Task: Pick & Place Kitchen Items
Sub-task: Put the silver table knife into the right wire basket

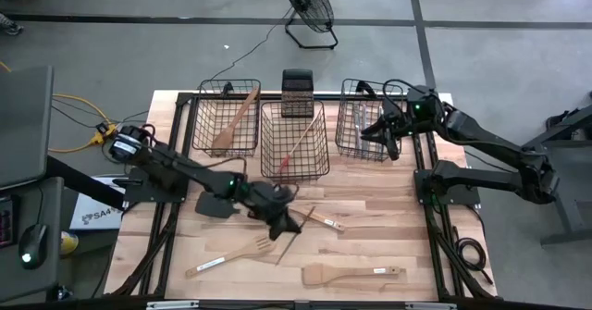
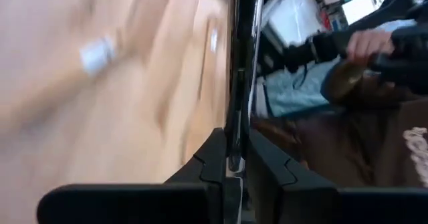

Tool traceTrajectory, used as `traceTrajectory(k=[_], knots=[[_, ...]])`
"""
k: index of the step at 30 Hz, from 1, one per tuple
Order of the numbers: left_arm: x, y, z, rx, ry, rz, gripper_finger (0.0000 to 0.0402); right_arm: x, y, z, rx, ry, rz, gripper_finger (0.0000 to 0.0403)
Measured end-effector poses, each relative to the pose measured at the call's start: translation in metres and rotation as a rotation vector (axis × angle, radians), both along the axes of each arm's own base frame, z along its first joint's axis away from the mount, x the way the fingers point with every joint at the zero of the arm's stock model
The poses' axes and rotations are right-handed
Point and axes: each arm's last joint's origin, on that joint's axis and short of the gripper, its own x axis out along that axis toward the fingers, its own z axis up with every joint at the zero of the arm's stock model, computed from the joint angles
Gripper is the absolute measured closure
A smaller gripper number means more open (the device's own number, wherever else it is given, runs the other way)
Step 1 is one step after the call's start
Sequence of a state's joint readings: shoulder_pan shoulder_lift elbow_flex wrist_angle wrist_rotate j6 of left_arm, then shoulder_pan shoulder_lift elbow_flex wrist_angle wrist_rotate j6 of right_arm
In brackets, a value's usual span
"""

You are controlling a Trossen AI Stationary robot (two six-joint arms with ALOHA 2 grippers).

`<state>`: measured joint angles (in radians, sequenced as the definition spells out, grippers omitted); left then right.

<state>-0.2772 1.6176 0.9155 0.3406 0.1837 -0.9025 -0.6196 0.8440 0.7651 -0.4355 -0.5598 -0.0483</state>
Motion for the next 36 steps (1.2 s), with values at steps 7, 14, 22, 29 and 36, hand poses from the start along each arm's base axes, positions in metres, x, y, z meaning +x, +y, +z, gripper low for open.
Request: traceTrajectory(k=[7,14,22,29,36], knots=[[0.025,0.036,0.042,0.282,-0.255,0.017,0.0371,0.007,0.009,0.003,-0.013,-0.036,0.077,0.0333],[0.041,0.067,0.084,0.655,-0.330,0.141,0.0371,0.018,0.026,0.012,-0.113,-0.134,0.207,0.0333],[0.046,0.096,0.113,0.922,-0.338,0.320,0.0372,0.027,0.039,0.018,-0.213,-0.210,0.293,0.0268],[0.049,0.109,0.106,0.940,-0.301,0.336,0.0372,0.044,0.035,0.024,-0.294,-0.294,0.218,0.0186],[0.052,0.110,0.100,0.961,-0.279,0.319,0.0372,0.069,0.029,0.021,-0.292,-0.386,0.248,0.0172]])
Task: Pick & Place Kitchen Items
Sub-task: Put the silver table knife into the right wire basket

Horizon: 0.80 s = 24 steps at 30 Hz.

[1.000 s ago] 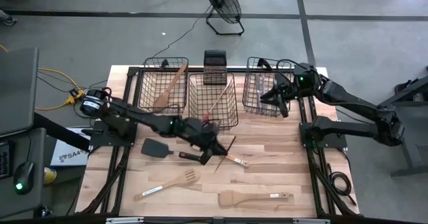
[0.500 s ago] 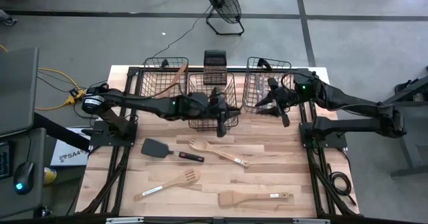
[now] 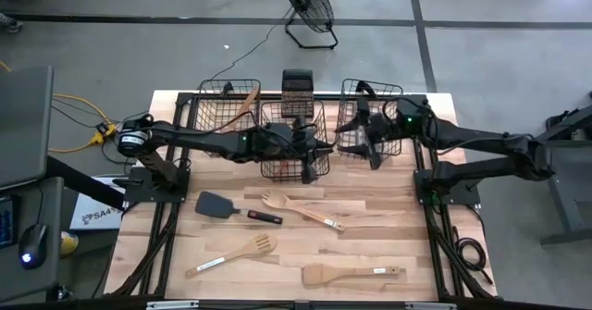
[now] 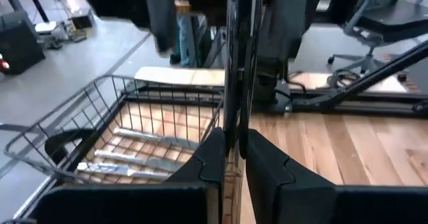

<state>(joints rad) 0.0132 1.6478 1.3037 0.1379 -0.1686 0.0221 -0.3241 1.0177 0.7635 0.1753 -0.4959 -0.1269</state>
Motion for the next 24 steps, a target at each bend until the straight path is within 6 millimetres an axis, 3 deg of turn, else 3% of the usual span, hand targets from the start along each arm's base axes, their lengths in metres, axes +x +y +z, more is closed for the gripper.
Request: traceTrajectory(k=[12,24], knots=[[0.000,0.000,-0.002,0.001,0.009,0.000,0.0372,0.020,0.003,-0.003,0.003,-0.071,0.054,0.0184],[0.000,0.000,-0.002,0.000,0.010,0.000,0.0371,0.020,0.002,-0.002,-0.003,-0.086,0.038,0.0341]])
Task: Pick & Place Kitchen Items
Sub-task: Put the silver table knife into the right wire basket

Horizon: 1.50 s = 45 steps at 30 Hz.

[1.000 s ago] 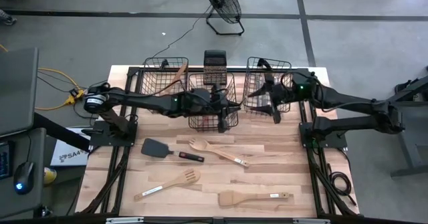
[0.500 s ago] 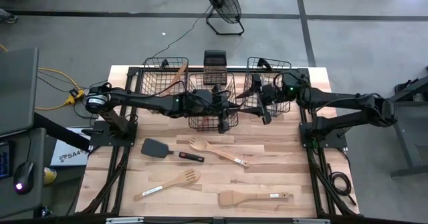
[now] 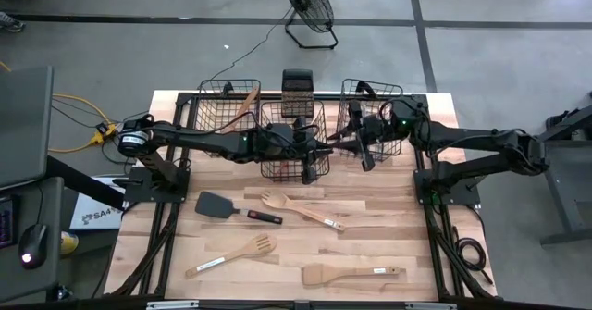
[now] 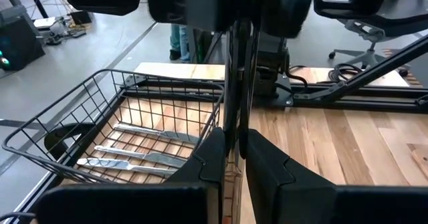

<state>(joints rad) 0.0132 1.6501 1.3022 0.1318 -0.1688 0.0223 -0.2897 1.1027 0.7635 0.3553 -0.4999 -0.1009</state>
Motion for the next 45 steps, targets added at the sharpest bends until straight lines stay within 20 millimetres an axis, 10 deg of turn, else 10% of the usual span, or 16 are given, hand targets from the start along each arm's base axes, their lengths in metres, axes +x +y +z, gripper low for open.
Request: traceTrajectory(k=[35,45], knots=[[0.0006,0.0002,0.0056,0.012,-0.052,0.001,0.0325,-0.0089,-0.0039,0.0070,0.039,-0.015,-0.023,0.0371],[0.0006,0.0000,0.0056,0.027,-0.050,-0.001,0.0220,-0.0089,-0.0042,0.0061,0.031,-0.009,-0.031,0.0371]])
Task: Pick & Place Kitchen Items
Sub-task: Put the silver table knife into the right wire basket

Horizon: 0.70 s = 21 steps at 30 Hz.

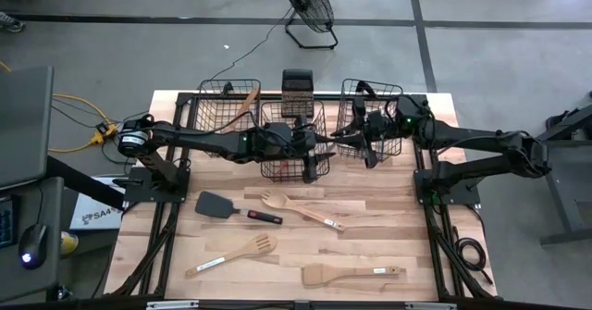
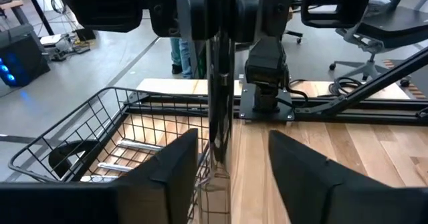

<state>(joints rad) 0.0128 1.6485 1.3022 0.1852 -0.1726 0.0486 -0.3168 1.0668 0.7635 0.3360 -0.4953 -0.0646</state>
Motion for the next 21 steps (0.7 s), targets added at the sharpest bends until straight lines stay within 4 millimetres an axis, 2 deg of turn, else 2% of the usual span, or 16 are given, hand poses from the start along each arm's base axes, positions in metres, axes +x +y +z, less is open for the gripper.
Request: traceTrajectory(k=[4,14,21], knots=[[-0.001,0.000,0.000,0.000,0.002,0.002,0.0198,0.000,-0.001,-0.002,-0.004,0.018,-0.020,0.0371],[-0.022,0.000,0.015,-0.026,0.061,0.011,0.0199,-0.007,-0.016,-0.003,-0.004,0.037,-0.096,0.0371],[-0.039,0.001,0.022,-0.050,0.130,0.052,0.0199,-0.025,-0.033,0.004,0.002,0.027,-0.196,0.0371]])
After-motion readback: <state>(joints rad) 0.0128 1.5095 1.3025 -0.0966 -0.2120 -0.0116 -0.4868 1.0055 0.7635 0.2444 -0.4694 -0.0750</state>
